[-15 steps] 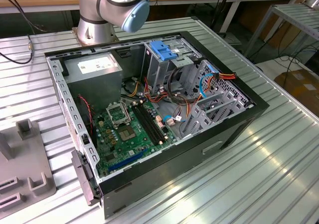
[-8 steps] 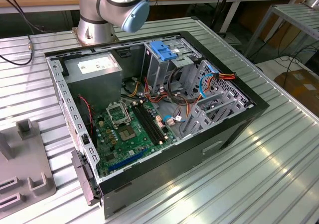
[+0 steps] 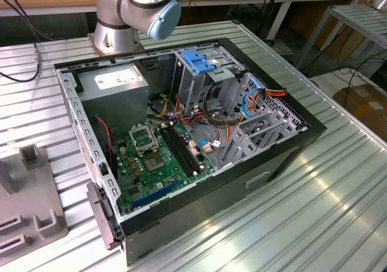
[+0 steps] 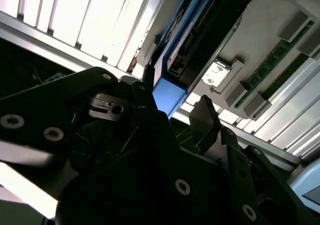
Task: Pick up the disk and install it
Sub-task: 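Pick up the disk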
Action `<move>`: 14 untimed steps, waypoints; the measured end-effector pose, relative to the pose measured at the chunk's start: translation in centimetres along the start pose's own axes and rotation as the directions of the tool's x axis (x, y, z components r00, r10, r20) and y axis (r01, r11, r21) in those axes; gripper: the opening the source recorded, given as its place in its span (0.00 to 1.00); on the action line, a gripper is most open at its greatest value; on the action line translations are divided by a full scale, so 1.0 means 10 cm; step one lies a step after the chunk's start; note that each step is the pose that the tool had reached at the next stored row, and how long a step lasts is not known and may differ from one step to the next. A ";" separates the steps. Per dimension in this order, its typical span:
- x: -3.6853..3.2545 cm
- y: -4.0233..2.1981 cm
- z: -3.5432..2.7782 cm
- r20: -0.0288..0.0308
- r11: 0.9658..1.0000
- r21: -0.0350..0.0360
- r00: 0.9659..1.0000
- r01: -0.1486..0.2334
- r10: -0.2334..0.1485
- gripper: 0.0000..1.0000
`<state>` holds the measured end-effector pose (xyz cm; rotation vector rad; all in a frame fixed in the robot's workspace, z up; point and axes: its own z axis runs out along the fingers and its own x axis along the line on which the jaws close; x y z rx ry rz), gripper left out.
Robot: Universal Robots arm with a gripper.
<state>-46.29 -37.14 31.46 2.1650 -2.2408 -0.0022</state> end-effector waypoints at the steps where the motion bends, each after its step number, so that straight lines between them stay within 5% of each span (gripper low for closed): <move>1: 0.000 0.003 0.020 0.000 1.000 0.000 1.000 0.000 0.000 0.56; 14: -0.031 0.010 0.192 0.005 1.000 0.004 1.000 0.002 -0.002 0.56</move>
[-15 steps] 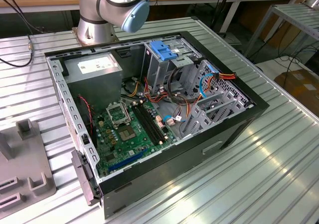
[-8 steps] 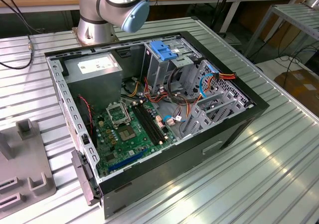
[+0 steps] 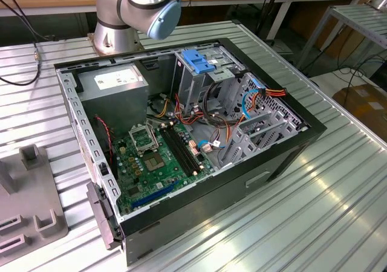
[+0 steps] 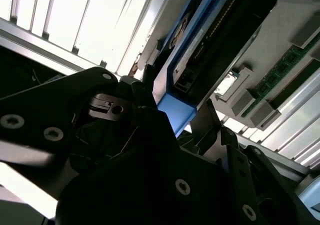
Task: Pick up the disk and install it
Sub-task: 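Pick up the disk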
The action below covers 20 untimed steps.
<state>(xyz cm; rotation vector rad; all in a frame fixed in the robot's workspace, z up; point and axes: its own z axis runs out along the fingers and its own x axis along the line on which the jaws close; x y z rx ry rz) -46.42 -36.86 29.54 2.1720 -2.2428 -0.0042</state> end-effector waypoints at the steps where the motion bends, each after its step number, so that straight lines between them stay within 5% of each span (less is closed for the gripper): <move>1: -0.002 0.000 0.002 0.001 1.000 0.000 1.000 0.000 0.000 0.56; 20: -0.008 0.000 0.007 0.003 1.000 0.000 1.000 0.000 0.000 0.37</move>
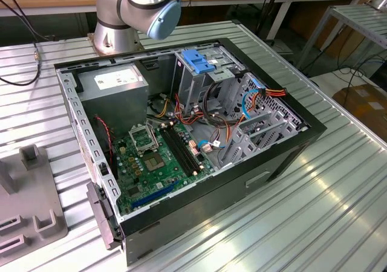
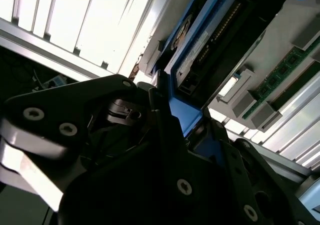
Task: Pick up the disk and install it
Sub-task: 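Pick up the disk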
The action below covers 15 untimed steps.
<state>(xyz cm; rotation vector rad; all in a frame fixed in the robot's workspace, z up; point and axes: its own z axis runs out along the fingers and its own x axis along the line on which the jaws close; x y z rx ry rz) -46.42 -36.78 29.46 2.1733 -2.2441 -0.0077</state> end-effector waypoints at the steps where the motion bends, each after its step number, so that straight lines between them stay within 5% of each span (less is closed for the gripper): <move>1: 0.000 0.000 0.000 0.000 1.000 0.000 1.000 0.000 0.000 0.37; 15: 0.000 0.000 -0.012 -0.001 1.000 0.000 1.000 0.000 0.000 0.37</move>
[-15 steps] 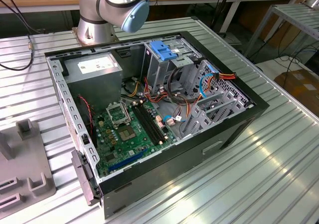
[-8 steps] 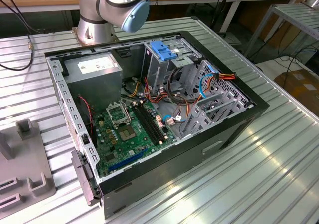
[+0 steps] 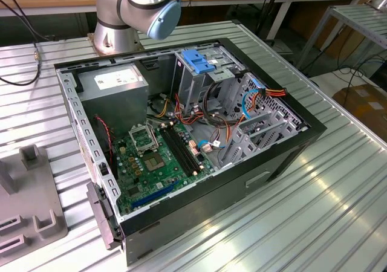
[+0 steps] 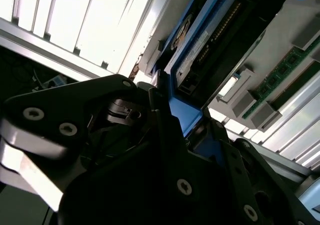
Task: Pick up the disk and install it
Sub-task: 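Pick up the disk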
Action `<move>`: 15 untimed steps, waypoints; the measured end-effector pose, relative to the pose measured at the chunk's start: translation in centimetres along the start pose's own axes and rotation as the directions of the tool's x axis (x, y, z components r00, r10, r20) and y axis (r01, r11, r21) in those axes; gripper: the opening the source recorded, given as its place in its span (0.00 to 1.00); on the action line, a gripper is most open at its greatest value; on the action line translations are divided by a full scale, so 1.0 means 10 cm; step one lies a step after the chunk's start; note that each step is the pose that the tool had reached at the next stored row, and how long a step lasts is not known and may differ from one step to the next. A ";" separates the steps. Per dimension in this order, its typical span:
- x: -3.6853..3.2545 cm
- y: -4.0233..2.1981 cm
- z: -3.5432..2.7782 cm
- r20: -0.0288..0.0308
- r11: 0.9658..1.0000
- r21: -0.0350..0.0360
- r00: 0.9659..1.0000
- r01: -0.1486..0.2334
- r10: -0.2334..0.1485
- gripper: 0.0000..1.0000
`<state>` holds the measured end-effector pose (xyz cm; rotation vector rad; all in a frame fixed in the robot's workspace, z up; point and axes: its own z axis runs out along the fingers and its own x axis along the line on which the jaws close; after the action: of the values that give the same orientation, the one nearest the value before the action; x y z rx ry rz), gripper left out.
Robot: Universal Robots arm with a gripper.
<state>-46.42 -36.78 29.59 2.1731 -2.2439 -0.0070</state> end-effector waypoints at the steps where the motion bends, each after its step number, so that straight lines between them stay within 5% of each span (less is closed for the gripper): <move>1: 0.000 0.000 -0.006 0.000 1.000 0.000 1.000 0.000 0.000 0.37; 14: 0.001 0.003 -0.145 0.000 1.000 0.000 1.000 0.000 0.000 0.37; 15: 0.002 0.003 -0.205 0.000 1.000 0.000 1.000 0.000 0.000 0.37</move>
<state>-46.42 -36.78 31.64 2.1732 -2.2440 -0.0068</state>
